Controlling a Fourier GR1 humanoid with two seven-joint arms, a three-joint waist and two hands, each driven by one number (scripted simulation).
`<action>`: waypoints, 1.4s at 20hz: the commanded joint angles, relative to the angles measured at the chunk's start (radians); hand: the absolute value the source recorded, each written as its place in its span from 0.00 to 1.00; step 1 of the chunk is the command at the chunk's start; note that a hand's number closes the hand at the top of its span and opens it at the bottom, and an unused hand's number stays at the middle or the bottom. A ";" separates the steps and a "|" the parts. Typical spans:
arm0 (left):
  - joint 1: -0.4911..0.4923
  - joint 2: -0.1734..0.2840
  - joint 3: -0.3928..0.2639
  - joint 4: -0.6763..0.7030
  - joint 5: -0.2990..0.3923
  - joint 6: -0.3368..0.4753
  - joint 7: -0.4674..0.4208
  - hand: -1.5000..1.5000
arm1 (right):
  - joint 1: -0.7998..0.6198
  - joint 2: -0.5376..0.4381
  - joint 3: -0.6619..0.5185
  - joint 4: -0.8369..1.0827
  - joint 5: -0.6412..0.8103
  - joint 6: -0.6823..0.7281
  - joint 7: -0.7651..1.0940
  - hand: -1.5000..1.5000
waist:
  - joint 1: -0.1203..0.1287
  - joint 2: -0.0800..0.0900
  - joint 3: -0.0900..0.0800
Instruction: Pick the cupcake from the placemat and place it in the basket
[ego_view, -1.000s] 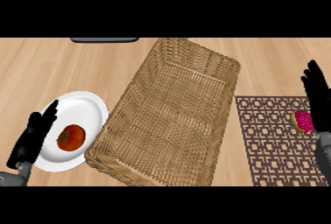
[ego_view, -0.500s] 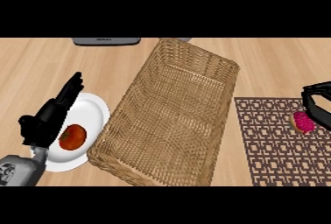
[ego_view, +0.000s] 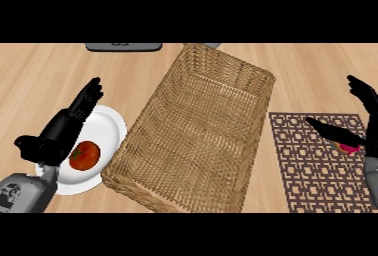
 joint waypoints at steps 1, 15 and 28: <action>-0.005 -0.010 -0.002 -0.011 -0.008 0.014 0.027 0.50 | -0.020 -0.137 0.004 -0.055 0.180 -0.086 0.242 0.00 | -0.012 -0.007 -0.004; 0.036 0.006 0.026 -0.037 -0.016 -0.019 -0.008 0.50 | -0.059 -0.522 0.018 -0.322 -0.069 0.730 0.879 0.00 | -0.011 -0.005 0.000; -0.005 -0.062 0.112 0.036 -0.064 -0.084 -0.009 0.50 | 0.299 -0.437 -0.326 -0.662 -0.134 0.839 0.926 0.00 | -0.016 0.000 0.003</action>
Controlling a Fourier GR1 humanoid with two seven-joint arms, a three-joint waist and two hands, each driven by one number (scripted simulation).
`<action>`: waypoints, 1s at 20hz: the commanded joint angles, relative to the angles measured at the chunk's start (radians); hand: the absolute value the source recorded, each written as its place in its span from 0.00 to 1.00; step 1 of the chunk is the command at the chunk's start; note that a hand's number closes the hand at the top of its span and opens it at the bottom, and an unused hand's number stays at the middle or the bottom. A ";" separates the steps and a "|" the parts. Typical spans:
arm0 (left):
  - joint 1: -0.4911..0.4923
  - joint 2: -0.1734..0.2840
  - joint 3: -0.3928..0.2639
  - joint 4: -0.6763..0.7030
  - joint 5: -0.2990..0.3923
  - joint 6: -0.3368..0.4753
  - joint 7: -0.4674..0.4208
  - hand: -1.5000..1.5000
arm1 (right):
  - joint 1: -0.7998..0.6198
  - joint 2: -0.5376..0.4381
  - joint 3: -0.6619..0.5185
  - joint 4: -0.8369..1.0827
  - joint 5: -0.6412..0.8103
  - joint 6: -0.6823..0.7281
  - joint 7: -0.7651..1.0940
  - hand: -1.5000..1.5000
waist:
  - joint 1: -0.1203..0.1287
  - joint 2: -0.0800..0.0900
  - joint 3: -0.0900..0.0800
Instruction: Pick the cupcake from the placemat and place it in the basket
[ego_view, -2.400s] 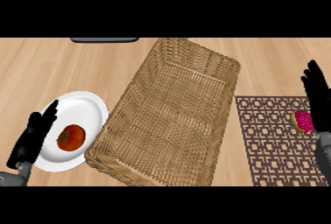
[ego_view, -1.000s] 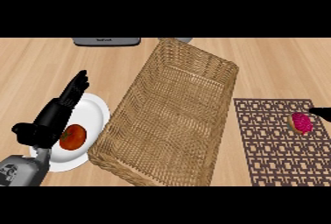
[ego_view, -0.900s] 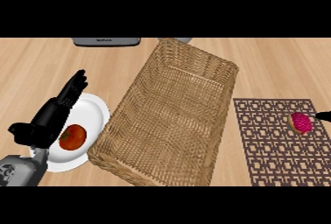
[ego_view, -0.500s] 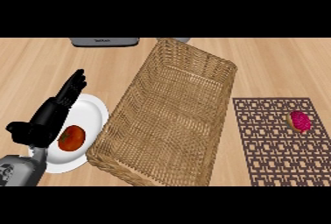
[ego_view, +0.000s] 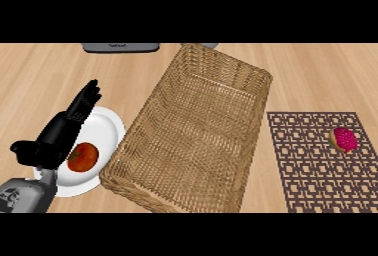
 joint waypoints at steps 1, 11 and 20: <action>-0.030 -0.016 0.031 -0.025 -0.004 -0.041 0.063 0.50 | 0.024 0.066 -0.057 -0.023 0.050 0.021 -0.009 0.00 | 0.011 0.003 0.001; 0.056 -0.050 0.062 0.011 -0.043 -0.092 -0.062 0.50 | 0.056 0.281 0.035 0.182 0.332 -0.163 -0.325 0.00 | 0.020 0.006 0.001; 0.047 -0.125 0.086 -0.028 -0.136 -0.098 0.003 0.50 | 0.012 0.383 0.054 0.304 0.510 -0.255 -0.445 0.00 | 0.016 0.004 0.001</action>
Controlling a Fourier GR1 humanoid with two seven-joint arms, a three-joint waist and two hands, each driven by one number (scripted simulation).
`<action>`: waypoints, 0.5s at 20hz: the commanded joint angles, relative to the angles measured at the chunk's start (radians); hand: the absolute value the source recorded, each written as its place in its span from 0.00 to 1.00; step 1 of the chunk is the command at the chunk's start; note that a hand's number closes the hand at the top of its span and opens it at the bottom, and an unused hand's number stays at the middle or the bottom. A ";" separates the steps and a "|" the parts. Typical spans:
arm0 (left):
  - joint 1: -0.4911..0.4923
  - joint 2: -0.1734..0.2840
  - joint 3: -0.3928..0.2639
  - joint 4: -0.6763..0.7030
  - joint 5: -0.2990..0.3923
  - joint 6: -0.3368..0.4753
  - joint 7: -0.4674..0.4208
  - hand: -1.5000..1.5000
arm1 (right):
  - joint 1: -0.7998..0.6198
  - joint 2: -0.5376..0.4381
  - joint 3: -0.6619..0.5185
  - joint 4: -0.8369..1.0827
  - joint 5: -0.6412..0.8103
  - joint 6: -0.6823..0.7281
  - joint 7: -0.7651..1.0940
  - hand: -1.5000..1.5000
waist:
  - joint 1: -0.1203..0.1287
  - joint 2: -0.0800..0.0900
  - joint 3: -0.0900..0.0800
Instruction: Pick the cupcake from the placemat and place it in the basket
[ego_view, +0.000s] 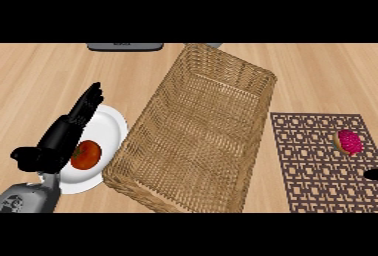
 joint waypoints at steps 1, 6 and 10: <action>-0.040 -0.036 0.015 0.047 -0.030 -0.018 -0.001 0.50 | 0.000 0.025 -0.008 0.131 0.074 -0.049 -0.141 0.00 | -0.003 0.000 0.000; 0.028 -0.055 0.025 -0.094 -0.047 -0.033 0.058 0.50 | -0.106 0.063 0.016 0.171 0.103 -0.039 -0.129 0.00 | 0.003 -0.001 0.000; -0.038 -0.067 0.054 -0.059 -0.058 -0.054 0.113 0.50 | -0.016 0.105 -0.013 0.029 0.069 -0.007 -0.118 0.00 | -0.004 -0.002 -0.001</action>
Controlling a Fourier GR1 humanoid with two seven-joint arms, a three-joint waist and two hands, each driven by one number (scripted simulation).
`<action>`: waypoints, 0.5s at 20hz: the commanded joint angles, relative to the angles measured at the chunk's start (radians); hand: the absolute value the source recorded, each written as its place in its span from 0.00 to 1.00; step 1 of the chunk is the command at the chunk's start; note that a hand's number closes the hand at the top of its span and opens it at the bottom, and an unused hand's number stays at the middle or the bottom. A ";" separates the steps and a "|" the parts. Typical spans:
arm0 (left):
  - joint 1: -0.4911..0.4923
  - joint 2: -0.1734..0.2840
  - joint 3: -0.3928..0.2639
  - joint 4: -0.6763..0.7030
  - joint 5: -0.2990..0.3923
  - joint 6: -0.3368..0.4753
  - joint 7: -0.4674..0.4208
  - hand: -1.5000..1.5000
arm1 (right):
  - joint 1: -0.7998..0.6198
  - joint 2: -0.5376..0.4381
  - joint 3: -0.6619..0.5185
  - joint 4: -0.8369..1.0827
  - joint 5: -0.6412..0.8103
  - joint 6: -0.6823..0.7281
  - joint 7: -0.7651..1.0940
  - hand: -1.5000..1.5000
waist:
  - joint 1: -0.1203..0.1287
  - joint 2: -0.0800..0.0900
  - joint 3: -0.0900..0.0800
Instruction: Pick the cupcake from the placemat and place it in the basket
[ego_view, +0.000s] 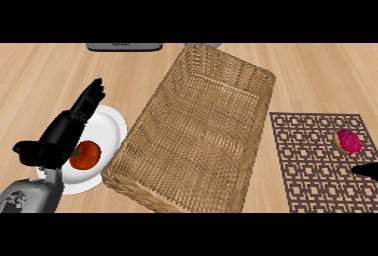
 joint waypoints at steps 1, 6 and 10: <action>-0.090 0.013 0.063 0.121 0.016 -0.074 -0.030 0.50 | -0.045 0.010 -0.023 0.006 -0.010 0.025 -0.004 0.00 | -0.003 0.001 0.000; -0.025 -0.064 0.043 0.077 -0.048 -0.036 -0.037 0.50 | -0.085 0.046 -0.001 0.054 0.052 0.023 0.007 0.00 | 0.001 0.001 0.000; 0.025 -0.038 0.069 0.017 -0.054 -0.065 -0.030 0.50 | -0.070 0.067 0.030 0.087 0.121 0.007 0.003 0.00 | 0.004 0.001 0.000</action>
